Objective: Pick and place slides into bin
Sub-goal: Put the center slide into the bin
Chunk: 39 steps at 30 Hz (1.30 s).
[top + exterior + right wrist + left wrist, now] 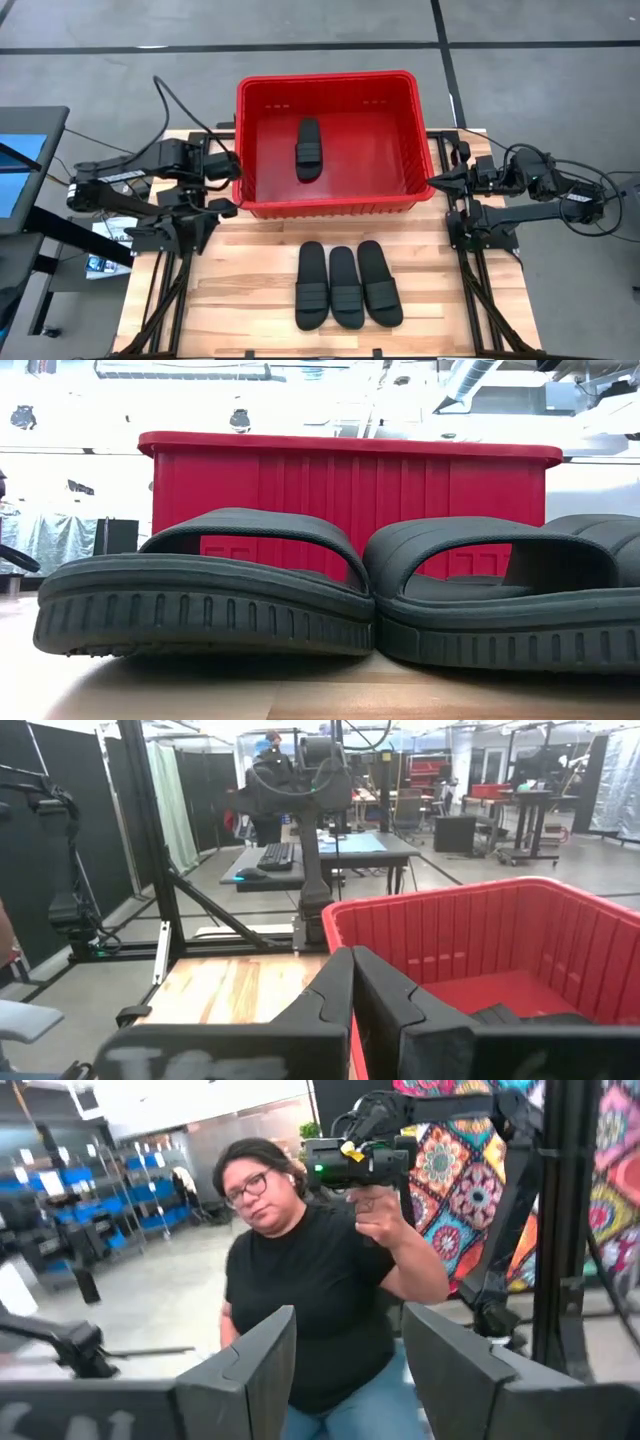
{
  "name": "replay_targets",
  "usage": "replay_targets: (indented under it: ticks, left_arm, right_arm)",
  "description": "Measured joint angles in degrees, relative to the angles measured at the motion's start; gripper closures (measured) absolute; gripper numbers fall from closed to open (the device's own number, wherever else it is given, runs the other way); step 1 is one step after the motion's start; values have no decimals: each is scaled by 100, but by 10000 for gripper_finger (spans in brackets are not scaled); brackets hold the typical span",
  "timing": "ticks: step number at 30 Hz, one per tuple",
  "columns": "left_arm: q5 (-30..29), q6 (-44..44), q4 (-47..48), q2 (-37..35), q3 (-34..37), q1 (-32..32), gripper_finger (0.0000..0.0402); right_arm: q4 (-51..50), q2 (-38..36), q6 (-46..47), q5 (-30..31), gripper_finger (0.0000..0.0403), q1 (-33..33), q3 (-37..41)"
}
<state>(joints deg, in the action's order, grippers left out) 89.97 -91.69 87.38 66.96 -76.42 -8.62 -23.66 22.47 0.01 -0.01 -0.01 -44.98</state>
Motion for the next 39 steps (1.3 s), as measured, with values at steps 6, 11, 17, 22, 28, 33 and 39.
replay_targets:
  ticks: [6, 11, 17, 22, 28, 33, 39]
  left_arm:
    - [5, 858, 12, 259, -530, 0, 225]
    - [-82, 1462, 10, 352, -1040, 0, 225]
    - [-463, 2479, -263, 343, -1437, 0, 225]
    - [-823, 3879, -1339, 342, -1513, 40, 225]
    - [-3971, 7175, -4698, 350, -1175, 1026, 225]
    - [-7713, 8056, -5839, 355, -953, 2095, 225]
    - [-10183, 8636, -5755, 336, -846, 3507, 225]
  right_arm:
    - [0, -2, 0, 0, 403, 0, -1]
    - [0, -2, 0, 0, 403, 0, -1]
    - [0, -2, 0, 0, 403, -1, 1]
    - [0, -2, 0, 0, 403, -1, 0]
    - [0, -2, 0, 0, 403, 0, -1]
    - [0, -2, 0, 0, 403, -2, -1]
    - [0, -2, 0, 0, 403, 0, 0]
